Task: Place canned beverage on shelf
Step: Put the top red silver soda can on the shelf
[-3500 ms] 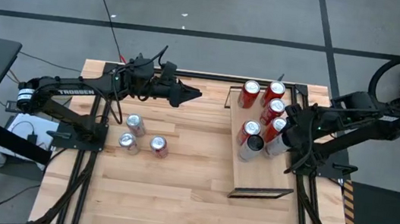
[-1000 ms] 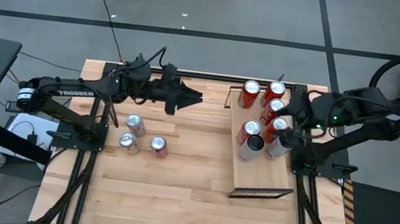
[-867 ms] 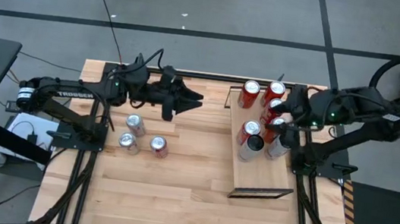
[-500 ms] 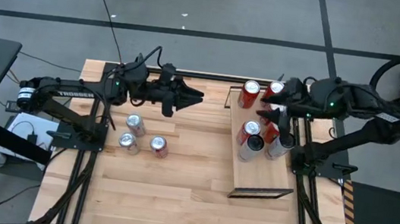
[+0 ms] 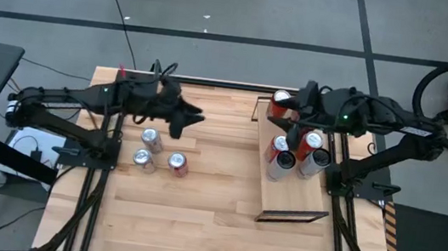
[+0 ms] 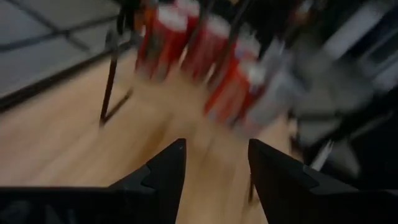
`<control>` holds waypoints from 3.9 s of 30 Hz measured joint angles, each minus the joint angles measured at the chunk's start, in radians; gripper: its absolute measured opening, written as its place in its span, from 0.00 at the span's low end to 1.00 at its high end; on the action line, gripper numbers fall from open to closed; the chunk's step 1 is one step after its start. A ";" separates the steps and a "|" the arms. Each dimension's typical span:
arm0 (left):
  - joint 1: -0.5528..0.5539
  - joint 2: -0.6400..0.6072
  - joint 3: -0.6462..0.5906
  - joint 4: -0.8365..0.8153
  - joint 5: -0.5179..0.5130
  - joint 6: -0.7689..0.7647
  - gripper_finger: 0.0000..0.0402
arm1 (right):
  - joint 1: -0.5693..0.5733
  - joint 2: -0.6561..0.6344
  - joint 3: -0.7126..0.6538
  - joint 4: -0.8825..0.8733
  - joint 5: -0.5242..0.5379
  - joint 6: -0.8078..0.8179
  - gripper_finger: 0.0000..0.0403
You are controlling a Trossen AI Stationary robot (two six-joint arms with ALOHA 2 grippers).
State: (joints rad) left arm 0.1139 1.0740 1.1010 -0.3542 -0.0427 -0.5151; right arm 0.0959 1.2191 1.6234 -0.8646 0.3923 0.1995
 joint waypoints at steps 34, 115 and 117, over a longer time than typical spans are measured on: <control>0.146 0.038 -0.001 -0.878 -0.011 -0.356 0.66 | -0.012 0.005 0.000 0.154 0.025 -0.194 0.59; 0.018 0.779 0.797 -0.887 0.093 0.024 0.77 | -0.011 -0.026 0.000 -0.033 0.006 -0.155 0.59; -0.015 0.823 0.872 -0.916 0.094 0.037 0.77 | -0.011 -0.041 0.000 -0.050 0.006 -0.156 0.59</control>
State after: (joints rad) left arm 0.0986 1.8975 1.9727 -1.2698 0.0509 -0.4786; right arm 0.0845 1.1777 1.6230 -0.9145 0.3979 0.0437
